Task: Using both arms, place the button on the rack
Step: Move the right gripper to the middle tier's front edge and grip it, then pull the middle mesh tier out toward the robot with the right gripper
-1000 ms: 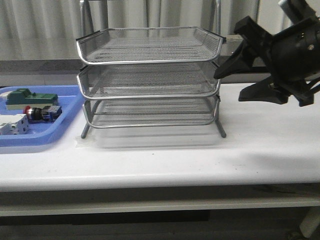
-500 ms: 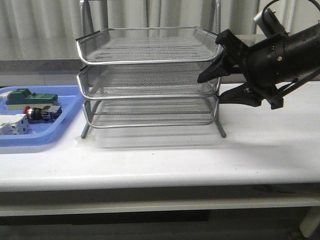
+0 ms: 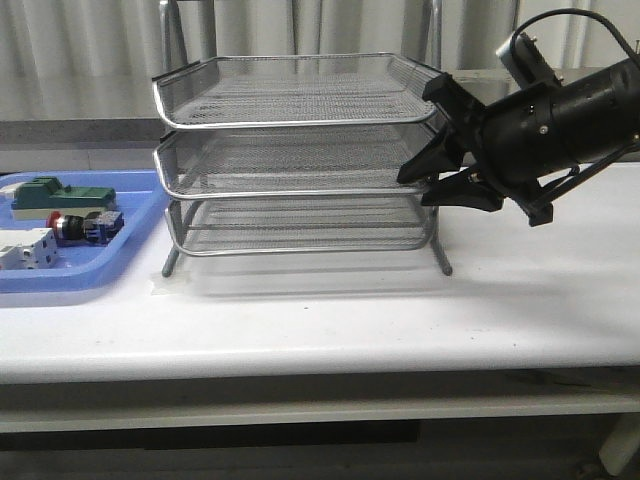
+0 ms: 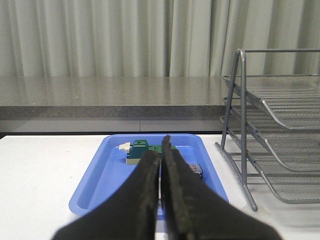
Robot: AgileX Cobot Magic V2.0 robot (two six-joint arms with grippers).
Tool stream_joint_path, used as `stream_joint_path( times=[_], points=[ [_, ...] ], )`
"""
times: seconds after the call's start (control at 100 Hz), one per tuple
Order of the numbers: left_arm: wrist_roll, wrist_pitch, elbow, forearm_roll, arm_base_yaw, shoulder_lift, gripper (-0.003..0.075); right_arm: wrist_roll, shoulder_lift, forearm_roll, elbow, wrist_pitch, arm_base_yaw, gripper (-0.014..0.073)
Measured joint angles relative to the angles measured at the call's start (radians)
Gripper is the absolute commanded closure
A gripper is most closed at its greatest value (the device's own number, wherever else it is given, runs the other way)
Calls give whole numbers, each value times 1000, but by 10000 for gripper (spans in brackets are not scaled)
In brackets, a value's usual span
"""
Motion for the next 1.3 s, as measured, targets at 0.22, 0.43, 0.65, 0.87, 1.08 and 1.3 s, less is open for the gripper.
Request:
stream_joint_path(
  times=[0.22,0.43,0.65,0.87,1.08,1.3],
  points=[
    [0,0,0,0,0,0,716,12,17,22,-2,36,0,609],
    [0,0,0,0,0,0,716,17,28,32,-2,62,0,633],
    [0,0,0,0,0,0,716,19,26,34,17,72,-2,633],
    [0,0,0,0,0,0,716,-7,-25,38,116,98,-2,633],
    [0,0,0,0,0,0,716,-46,-100,38,238,114,-2,633],
    [0,0,0,0,0,0,716,-90,-194,38,363,123,-2,628]
  ],
)
